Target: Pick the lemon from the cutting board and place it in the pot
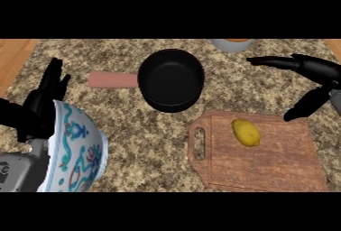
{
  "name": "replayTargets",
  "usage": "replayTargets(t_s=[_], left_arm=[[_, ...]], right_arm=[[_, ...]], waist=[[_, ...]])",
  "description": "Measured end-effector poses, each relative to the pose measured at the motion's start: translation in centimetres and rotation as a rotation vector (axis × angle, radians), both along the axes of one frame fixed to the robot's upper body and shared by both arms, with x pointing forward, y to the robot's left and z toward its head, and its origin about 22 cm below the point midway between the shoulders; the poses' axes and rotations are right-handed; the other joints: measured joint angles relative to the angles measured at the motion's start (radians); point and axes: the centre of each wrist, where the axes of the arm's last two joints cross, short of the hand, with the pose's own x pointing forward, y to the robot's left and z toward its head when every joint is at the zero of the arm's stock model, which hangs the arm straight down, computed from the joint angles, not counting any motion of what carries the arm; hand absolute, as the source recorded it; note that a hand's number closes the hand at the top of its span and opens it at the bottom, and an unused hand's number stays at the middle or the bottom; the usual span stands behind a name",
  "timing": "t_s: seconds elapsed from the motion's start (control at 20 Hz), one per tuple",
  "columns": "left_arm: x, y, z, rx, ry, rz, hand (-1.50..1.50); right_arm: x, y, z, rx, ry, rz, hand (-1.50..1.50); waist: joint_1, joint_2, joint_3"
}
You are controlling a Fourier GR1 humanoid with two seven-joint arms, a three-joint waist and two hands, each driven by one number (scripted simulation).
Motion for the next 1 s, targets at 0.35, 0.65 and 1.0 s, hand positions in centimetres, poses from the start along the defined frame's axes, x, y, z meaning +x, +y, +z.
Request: replayTargets(t_s=[0.35,0.65,1.0], left_arm=[[-0.6,0.8,0.0,0.004,0.003,0.018,0.0],[-0.5,0.6,0.3,-0.001,-0.003,0.03,0.0],[-0.3,0.7,0.4,0.01,-0.001,0.037,0.0]], right_arm=[[-0.8,3.8,-0.6,-0.279,0.006,0.13,-1.5],[-1.9,5.6,-1.9,-0.347,0.036,0.173,-1.5],[-3.4,6.2,-3.6,-0.394,0.048,0.172,-1.5]], waist=[[-0.015,-0.005,-0.001],[-0.029,-0.006,0.0],[-0.031,-0.006,0.0]])
